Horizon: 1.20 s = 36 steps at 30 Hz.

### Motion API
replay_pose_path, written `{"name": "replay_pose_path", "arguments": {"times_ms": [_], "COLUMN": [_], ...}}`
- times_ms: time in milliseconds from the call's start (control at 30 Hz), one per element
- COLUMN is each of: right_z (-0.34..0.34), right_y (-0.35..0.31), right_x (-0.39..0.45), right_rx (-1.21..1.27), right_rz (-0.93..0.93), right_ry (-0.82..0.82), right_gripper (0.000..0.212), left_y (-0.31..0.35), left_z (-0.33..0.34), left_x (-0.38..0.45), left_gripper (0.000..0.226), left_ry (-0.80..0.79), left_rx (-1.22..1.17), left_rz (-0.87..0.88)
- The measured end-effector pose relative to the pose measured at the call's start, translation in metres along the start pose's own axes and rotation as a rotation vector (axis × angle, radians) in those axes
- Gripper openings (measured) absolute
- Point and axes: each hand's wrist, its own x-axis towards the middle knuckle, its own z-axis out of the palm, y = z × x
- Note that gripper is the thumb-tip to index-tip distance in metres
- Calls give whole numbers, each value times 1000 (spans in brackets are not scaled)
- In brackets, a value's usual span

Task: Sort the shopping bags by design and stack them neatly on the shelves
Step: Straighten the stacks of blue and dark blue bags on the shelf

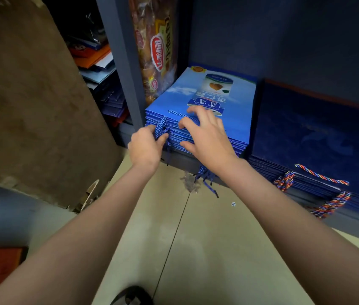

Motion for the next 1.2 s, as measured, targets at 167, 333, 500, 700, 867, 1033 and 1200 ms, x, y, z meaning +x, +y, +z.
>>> {"name": "replay_pose_path", "arguments": {"times_ms": [167, 333, 500, 700, 867, 1033, 1200], "right_z": [4, 19, -18, -55, -49, -49, -59], "right_y": [6, 3, 16, 53, 46, 39, 51], "right_x": [20, 14, 10, -33, -33, -21, -22], "right_rx": [-105, -168, 276, 178, 183, 95, 42], "right_rz": [-41, -12, 54, 436, 501, 429, 313], "right_ry": [40, 42, -81, -146, -229, -280, -365], "right_gripper": [22, 38, 29, 53, 62, 58, 60], "left_y": [-24, -16, -30, -30, -9, -17, -9], "left_z": [-22, -13, -7, -19, -2, 7, -10], "left_x": [12, 11, 0, -9, -15, -15, 8], "left_gripper": [17, 19, 27, 44, 65, 77, 60], "left_ry": [86, -103, -223, 180, 118, -23, 210], "left_rx": [424, 462, 286, -84, 191, 474, 627], "left_rz": [348, 223, 118, 262, 514, 452, 701]}}
